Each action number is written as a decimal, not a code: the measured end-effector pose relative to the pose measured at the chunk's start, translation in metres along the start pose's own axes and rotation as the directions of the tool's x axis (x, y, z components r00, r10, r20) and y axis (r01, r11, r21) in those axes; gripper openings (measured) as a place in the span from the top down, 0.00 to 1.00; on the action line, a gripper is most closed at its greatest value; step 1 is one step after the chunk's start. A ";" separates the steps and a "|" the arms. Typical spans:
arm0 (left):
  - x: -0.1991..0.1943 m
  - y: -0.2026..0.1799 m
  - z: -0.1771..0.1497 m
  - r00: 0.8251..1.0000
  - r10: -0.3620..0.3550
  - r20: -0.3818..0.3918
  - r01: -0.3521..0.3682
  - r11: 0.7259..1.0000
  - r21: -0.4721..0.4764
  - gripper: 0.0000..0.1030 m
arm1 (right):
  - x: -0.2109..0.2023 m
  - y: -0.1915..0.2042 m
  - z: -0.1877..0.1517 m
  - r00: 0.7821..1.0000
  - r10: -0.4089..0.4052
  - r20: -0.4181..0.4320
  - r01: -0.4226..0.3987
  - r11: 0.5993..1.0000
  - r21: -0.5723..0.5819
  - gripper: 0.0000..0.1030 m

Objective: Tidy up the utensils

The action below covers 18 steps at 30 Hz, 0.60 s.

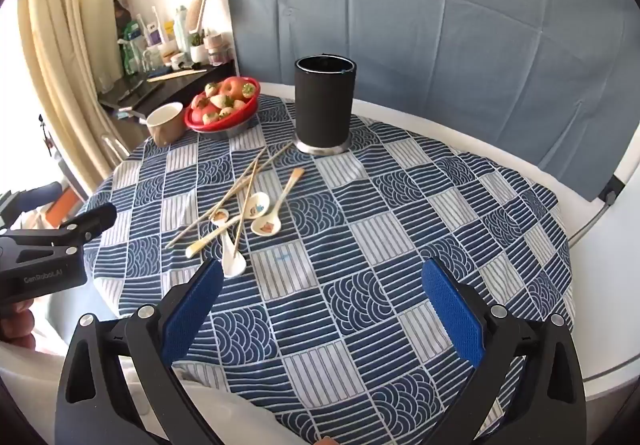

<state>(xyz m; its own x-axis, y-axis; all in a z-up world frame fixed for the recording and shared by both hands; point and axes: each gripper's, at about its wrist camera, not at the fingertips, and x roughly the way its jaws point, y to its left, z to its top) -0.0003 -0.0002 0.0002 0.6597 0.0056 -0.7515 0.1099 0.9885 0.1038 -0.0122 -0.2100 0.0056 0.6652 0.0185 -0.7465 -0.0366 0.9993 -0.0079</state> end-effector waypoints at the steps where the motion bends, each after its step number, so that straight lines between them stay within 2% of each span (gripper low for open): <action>1: 0.000 0.000 0.000 1.000 -0.001 -0.001 0.001 1.000 -0.001 0.06 | 0.000 0.000 0.000 1.000 0.001 0.000 -0.001 1.000 0.001 0.07; 18: 0.000 -0.001 -0.001 1.000 -0.005 -0.005 0.005 1.000 -0.004 0.06 | -0.001 0.001 -0.002 1.000 -0.002 0.000 0.002 1.000 -0.001 0.07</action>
<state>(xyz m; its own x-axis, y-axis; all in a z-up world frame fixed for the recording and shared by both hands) -0.0013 -0.0014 -0.0003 0.6557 0.0014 -0.7550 0.1103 0.9891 0.0977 -0.0140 -0.2093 0.0052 0.6652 0.0169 -0.7464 -0.0366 0.9993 -0.0100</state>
